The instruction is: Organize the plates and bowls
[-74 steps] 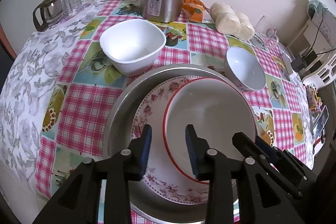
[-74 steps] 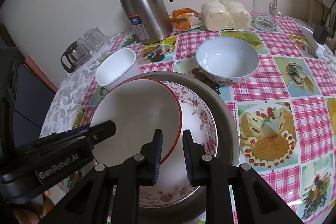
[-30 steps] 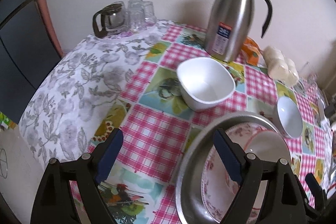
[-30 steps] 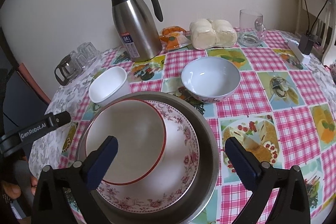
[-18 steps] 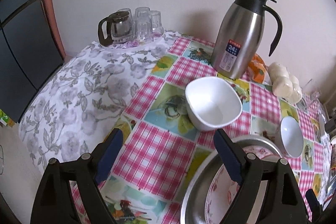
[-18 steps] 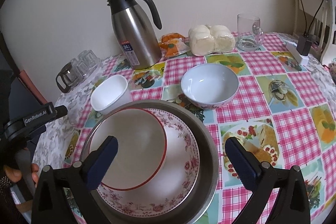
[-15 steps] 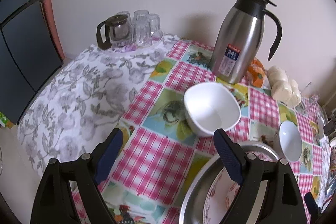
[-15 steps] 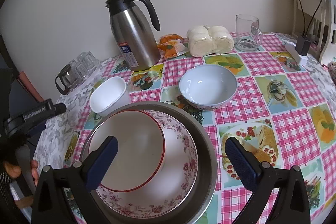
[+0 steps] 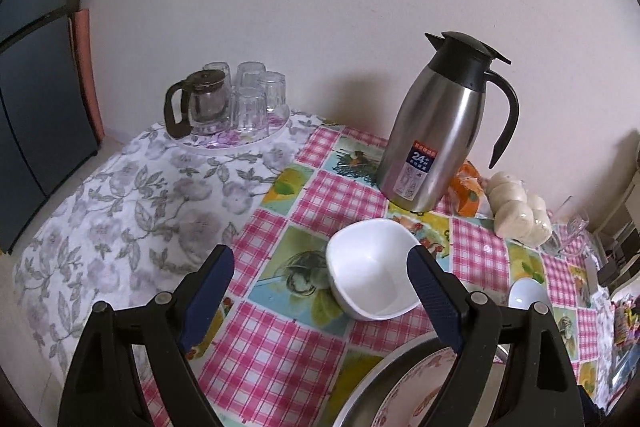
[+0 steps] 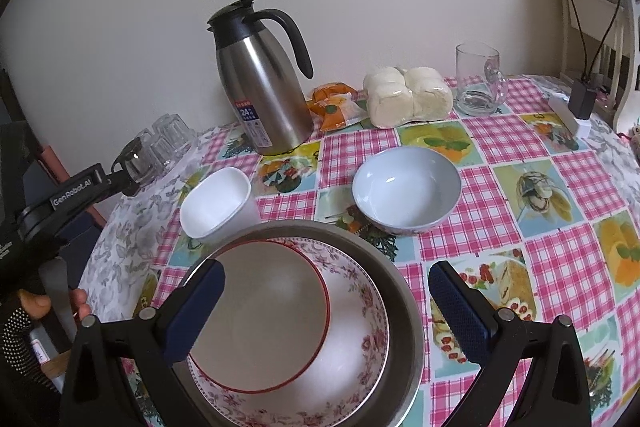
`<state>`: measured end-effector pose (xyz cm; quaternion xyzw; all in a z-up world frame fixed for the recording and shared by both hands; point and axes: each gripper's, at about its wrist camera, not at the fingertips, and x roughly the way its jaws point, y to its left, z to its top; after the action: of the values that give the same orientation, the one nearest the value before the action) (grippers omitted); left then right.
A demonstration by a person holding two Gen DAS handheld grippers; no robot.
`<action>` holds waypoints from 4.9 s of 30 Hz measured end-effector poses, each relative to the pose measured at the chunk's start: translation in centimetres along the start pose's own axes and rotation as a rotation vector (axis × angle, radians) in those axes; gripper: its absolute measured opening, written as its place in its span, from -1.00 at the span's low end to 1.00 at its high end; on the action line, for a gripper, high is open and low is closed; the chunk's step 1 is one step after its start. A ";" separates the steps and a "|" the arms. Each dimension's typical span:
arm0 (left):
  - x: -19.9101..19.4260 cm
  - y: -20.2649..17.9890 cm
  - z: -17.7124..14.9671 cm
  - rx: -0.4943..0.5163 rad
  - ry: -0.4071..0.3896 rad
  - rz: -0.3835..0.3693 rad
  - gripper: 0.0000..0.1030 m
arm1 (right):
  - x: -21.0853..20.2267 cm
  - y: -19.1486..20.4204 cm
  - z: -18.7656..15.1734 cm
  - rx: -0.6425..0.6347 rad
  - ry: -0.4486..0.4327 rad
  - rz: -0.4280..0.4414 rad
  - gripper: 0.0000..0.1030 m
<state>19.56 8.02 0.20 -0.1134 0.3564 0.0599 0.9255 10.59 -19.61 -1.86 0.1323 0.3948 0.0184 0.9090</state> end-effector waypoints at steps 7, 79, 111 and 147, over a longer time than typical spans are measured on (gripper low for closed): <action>1.0 0.4 0.8 -0.015 0.016 -0.060 0.72 | -0.1 0.8 1.0 -0.032 -0.013 0.018 1.00; 14.6 2.1 -2.3 -0.151 0.384 -0.230 -0.40 | 21.7 12.6 7.0 -0.200 0.474 -0.148 -0.66; 5.0 -0.4 0.5 -0.011 0.229 -0.259 -0.49 | 11.0 11.8 8.4 -0.170 0.317 -0.011 -0.70; -6.6 -6.0 -3.0 0.209 0.091 -0.295 -0.49 | -2.7 4.9 1.4 -0.049 0.054 0.151 -0.68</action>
<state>13.89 1.26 3.55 -0.0705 0.3817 -0.1189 0.9139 10.08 -15.53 2.25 0.1387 0.4073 0.1000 0.8971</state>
